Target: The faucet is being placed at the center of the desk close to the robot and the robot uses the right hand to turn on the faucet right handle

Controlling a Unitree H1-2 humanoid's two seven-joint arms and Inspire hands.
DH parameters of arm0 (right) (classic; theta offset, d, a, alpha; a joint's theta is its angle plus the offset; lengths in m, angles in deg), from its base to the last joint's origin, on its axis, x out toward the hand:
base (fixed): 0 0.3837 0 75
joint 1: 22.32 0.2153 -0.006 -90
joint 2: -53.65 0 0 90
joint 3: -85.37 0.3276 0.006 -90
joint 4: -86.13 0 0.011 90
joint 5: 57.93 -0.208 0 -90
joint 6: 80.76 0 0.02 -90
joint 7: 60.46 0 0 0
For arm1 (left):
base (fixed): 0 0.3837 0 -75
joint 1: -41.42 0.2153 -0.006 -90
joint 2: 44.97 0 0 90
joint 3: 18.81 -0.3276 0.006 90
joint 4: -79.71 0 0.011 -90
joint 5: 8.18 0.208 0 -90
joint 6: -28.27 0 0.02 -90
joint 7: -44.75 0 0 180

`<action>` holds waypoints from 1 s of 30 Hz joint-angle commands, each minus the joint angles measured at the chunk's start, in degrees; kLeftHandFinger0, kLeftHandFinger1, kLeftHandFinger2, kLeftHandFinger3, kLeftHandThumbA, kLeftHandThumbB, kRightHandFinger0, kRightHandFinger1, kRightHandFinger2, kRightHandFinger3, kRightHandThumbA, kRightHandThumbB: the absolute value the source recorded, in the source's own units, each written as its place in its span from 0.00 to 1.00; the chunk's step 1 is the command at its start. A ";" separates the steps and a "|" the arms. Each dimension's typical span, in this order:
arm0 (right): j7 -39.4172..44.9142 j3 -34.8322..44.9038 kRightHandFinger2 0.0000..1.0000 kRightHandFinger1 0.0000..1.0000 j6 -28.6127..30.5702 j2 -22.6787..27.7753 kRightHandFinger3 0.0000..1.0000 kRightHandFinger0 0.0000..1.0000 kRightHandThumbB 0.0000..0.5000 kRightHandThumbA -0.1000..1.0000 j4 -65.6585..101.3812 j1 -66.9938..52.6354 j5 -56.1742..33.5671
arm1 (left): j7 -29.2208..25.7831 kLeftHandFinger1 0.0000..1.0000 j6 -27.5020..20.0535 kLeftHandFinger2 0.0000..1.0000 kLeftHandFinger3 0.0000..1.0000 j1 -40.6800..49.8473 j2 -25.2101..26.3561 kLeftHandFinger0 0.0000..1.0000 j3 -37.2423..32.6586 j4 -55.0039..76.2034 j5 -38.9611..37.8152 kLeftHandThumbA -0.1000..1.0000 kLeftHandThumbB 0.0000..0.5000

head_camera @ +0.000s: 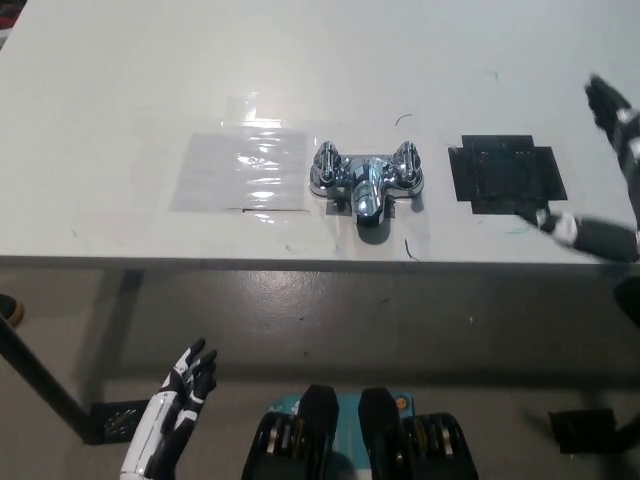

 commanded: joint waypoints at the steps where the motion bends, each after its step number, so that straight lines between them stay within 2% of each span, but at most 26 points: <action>1: 10.38 -2.25 1.00 1.00 -11.49 2.58 1.00 1.00 0.52 1.00 -8.39 15.29 6.19 | -0.35 1.00 0.26 1.00 1.00 -2.95 0.16 1.00 0.01 3.91 0.73 0.86 0.30; 4: 11.63 -3.27 1.00 1.00 -11.49 2.15 1.00 1.00 0.48 1.00 -14.67 20.44 7.22 | -0.16 1.00 0.32 1.00 1.00 -4.03 0.31 1.00 0.02 3.37 0.58 0.85 0.28; 5: 12.59 -3.86 1.00 1.00 -11.49 1.81 1.00 1.00 0.51 1.00 -17.68 22.70 8.74 | -0.15 1.00 0.23 1.00 1.00 -4.38 0.34 1.00 0.04 3.21 0.59 0.85 0.28; 7: 13.77 -4.46 1.00 1.00 -11.49 1.12 1.00 1.00 0.52 1.00 -21.40 25.37 10.70 | -0.14 1.00 0.30 1.00 1.00 -4.55 0.34 1.00 -0.02 3.08 0.70 0.85 0.26; 11: 16.54 -6.64 1.00 1.00 -11.49 -0.45 1.00 1.00 0.46 1.00 -28.37 30.39 16.40 | -0.14 1.00 0.56 1.00 1.00 -4.45 0.43 1.00 -0.11 2.90 1.02 0.86 0.25; 12: 17.04 -7.00 1.00 1.00 -11.49 -1.13 1.00 1.00 0.50 1.00 -30.21 31.52 18.26 | -0.16 1.00 0.51 1.00 1.00 -4.42 0.45 1.00 -0.10 2.67 1.09 0.86 0.25; 14: 17.05 -8.66 1.00 1.00 -11.49 -1.94 1.00 1.00 0.48 1.00 -33.75 33.60 20.40 | -0.15 1.00 0.38 1.00 1.00 -4.26 0.63 1.00 -0.20 2.26 1.60 0.88 0.26; 17: 17.65 -10.01 1.00 1.00 -11.49 -3.57 1.00 1.00 0.52 1.00 -39.07 36.22 23.76 | -0.44 1.00 -0.94 1.00 1.00 -3.92 0.81 1.00 -0.23 1.50 2.59 0.89 0.21; 18: 17.56 -10.78 1.00 1.00 -11.49 -4.37 1.00 1.00 0.51 1.00 -42.44 37.75 24.22 | -0.33 1.00 -0.90 1.00 1.00 -3.73 0.89 1.00 -0.28 1.30 2.64 0.89 0.17; 25: 17.45 -12.07 1.00 1.00 -11.49 -7.19 1.00 1.00 0.53 1.00 -56.99 44.70 24.88 | 0.08 1.00 -1.18 1.00 1.00 -3.87 1.18 1.00 -0.34 0.11 2.64 0.90 0.19; 28: 16.90 -12.87 1.00 1.00 -11.49 -8.10 1.00 1.00 0.49 1.00 -62.83 47.66 23.58 | 0.06 1.00 -1.05 1.00 1.00 -3.84 1.17 1.00 -0.39 0.27 2.73 0.90 0.19; 30: 16.49 -13.11 1.00 1.00 -11.49 -8.65 1.00 1.00 0.50 1.00 -65.58 49.06 23.24 | 0.32 1.00 -1.38 1.00 1.00 -3.94 1.18 1.00 -0.40 0.01 2.31 0.89 0.18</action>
